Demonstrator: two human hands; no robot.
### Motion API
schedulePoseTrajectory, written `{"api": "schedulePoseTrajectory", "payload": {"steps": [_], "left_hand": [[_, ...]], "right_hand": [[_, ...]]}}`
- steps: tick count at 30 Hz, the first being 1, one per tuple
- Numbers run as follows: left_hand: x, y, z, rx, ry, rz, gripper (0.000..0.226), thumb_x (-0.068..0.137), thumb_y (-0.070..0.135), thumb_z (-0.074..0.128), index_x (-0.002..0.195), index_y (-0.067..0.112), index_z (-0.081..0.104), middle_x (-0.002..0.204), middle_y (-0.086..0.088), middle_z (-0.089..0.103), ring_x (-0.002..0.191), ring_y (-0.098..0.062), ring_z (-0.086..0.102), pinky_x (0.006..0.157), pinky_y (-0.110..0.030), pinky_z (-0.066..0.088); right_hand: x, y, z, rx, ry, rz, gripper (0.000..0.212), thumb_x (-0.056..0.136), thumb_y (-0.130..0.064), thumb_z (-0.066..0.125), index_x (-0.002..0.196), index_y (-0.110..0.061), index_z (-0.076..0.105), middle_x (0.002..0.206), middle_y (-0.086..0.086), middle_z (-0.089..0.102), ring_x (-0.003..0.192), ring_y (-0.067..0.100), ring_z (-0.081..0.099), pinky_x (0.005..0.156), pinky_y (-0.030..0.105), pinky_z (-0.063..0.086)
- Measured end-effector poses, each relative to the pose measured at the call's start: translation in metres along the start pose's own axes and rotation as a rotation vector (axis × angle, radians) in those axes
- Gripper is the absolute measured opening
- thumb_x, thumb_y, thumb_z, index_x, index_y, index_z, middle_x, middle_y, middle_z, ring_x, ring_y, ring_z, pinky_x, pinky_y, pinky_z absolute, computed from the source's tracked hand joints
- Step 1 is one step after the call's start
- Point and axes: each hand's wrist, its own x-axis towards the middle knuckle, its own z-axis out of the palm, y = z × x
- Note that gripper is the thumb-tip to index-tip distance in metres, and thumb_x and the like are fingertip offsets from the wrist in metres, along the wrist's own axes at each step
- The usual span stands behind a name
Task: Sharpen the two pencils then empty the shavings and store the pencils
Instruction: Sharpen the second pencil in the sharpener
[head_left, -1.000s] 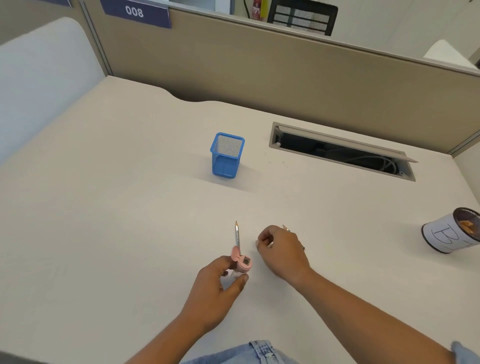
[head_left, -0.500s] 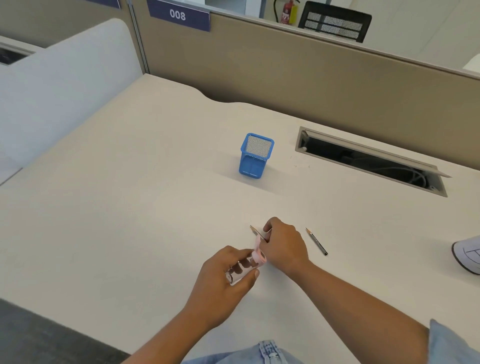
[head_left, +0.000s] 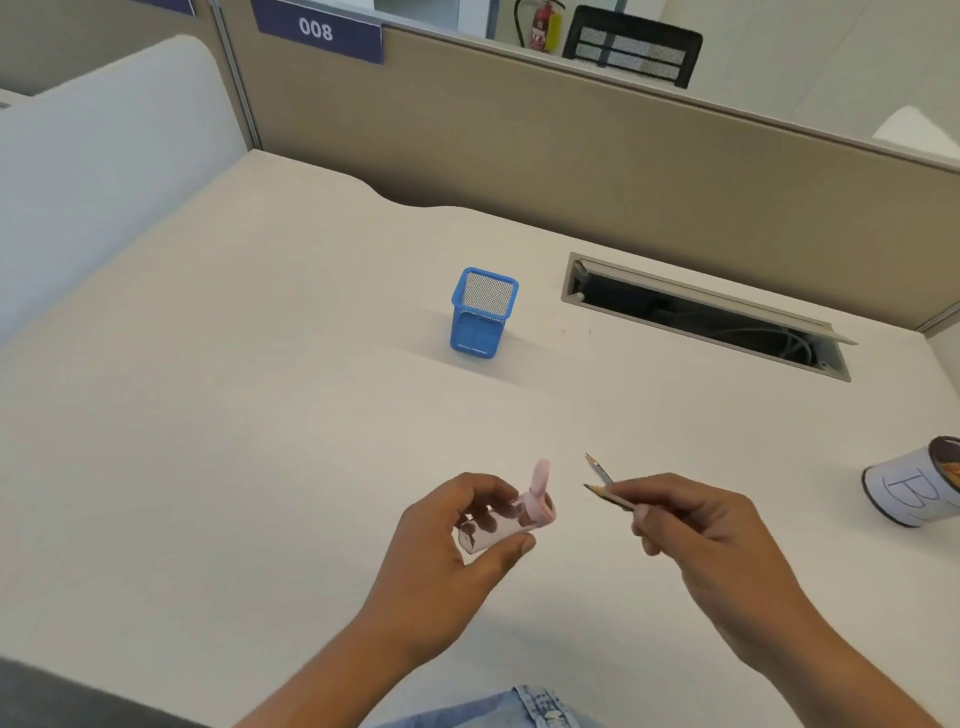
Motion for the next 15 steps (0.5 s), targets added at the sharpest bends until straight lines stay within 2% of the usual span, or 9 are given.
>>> {"api": "schedulePoseTrajectory", "payload": {"steps": [2,4,6,11,15], "left_hand": [[0.003,0.005,0.002,0.017,-0.003,0.029,0.027,0.076,0.023,0.08,0.094,0.036,0.065,0.094,0.021,0.068,0.088,-0.006,0.059,0.069,-0.008,0.041],[0.005,0.01,0.003,0.031,-0.011,0.053,0.028,0.075,0.023,0.08,0.094,0.037,0.065,0.095,0.022,0.068,0.09,-0.007,0.058,0.07,-0.006,0.039],[0.007,0.015,0.005,0.041,-0.031,0.083,0.028,0.075,0.022,0.081,0.093,0.037,0.065,0.095,0.022,0.068,0.091,-0.007,0.059,0.071,-0.006,0.039],[0.01,0.024,0.013,0.056,-0.074,0.155,0.03,0.074,0.021,0.081,0.094,0.036,0.066,0.094,0.018,0.068,0.093,-0.011,0.06,0.074,-0.008,0.039],[0.01,0.029,0.019,0.068,-0.1,0.196,0.03,0.073,0.019,0.082,0.094,0.036,0.068,0.094,0.019,0.068,0.094,-0.009,0.061,0.075,-0.006,0.038]], "right_hand": [[-0.014,-0.004,-0.009,-0.025,0.01,-0.054,0.039,0.09,0.007,0.059,0.084,-0.024,0.082,0.072,-0.003,0.067,0.064,0.016,0.048,0.062,0.024,0.037],[-0.024,-0.006,-0.011,-0.08,0.023,-0.117,0.04,0.089,0.008,0.061,0.084,-0.026,0.082,0.08,-0.005,0.072,0.062,0.009,0.052,0.056,0.012,0.037],[-0.028,-0.006,-0.014,-0.111,0.055,-0.161,0.038,0.088,0.009,0.062,0.086,-0.023,0.082,0.084,-0.005,0.073,0.063,0.005,0.058,0.055,0.006,0.038],[-0.032,-0.001,-0.019,-0.178,0.119,-0.212,0.036,0.087,0.007,0.065,0.087,-0.026,0.081,0.087,-0.009,0.073,0.077,0.011,0.066,0.064,0.006,0.043],[-0.036,0.0,-0.021,-0.259,0.116,-0.264,0.036,0.086,0.005,0.065,0.089,-0.028,0.08,0.088,-0.007,0.072,0.078,0.016,0.064,0.064,0.009,0.043]]}}
